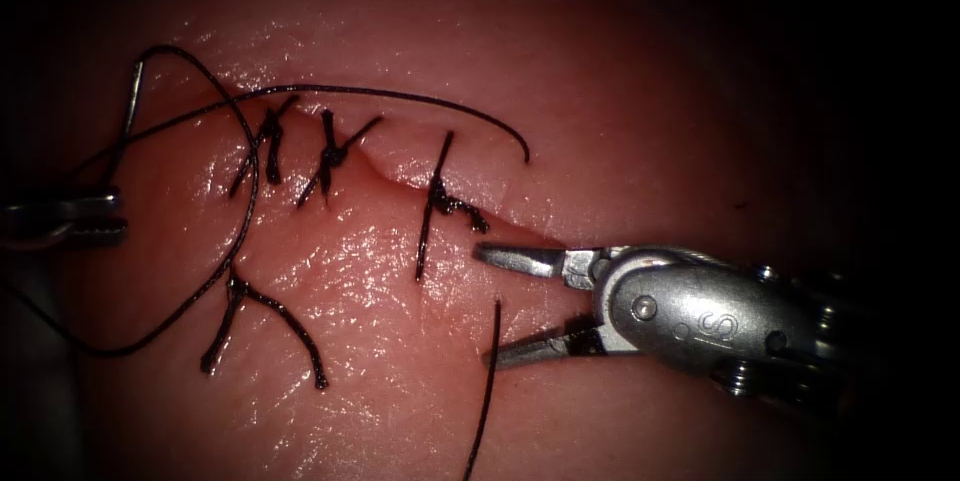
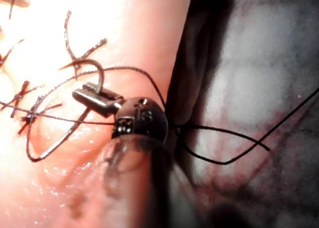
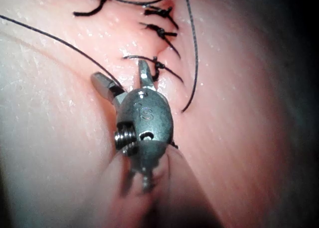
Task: Wound Closure
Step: Use the right gripper to pull the suture through the cut until a short tail remains on top
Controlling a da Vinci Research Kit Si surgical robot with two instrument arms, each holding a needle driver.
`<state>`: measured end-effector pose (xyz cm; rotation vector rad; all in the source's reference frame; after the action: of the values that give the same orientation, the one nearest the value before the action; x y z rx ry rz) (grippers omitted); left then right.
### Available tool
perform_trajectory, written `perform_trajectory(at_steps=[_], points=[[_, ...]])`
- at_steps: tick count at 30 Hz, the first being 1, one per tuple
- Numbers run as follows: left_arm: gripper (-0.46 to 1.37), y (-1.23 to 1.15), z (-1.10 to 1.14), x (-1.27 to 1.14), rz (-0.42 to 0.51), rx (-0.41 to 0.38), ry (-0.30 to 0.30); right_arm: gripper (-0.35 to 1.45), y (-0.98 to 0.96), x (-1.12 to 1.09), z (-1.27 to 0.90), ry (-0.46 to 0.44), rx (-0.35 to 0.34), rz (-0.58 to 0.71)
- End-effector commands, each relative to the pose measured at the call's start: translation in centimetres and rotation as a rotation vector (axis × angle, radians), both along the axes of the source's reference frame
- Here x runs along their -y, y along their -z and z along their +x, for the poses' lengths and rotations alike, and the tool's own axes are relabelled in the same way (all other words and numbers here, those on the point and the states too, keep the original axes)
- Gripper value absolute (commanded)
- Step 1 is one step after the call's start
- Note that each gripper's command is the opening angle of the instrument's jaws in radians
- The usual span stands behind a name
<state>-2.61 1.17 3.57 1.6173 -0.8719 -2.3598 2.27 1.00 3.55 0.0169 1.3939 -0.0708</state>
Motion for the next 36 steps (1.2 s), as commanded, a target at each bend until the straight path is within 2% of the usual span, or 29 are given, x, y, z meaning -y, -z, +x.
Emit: perform_trajectory(at_steps=[1, 15, 22, 28, 36], points=[[-0.35, 0.01, 0.00, 0.00, 0.004, -0.004, -0.007, -0.35, 0.01, 0.00, -0.01, 0.011, 0.017, 0.004], [-0.35, 0.01, 0.00, 0.00, 0.004, -0.003, -0.007, -0.35, 0.12, 0.09, -0.07, 0.070, 0.039, 0.009], [-0.35, 0.00, -0.01, 0.00, 0.004, -0.003, -0.008, -0.35, 0.36, 0.34, -0.07, 0.147, 0.052, 0.010], [-0.35, 0.00, -0.02, 0.00, 0.004, -0.003, -0.009, -0.35, 0.62, 0.66, 0.02, 0.209, 0.029, 0.000], [-0.35, 0.00, -0.02, 0.01, 0.004, -0.002, -0.010, -0.35, 0.81, 0.94, 0.15, 0.257, 0.002, -0.002]])
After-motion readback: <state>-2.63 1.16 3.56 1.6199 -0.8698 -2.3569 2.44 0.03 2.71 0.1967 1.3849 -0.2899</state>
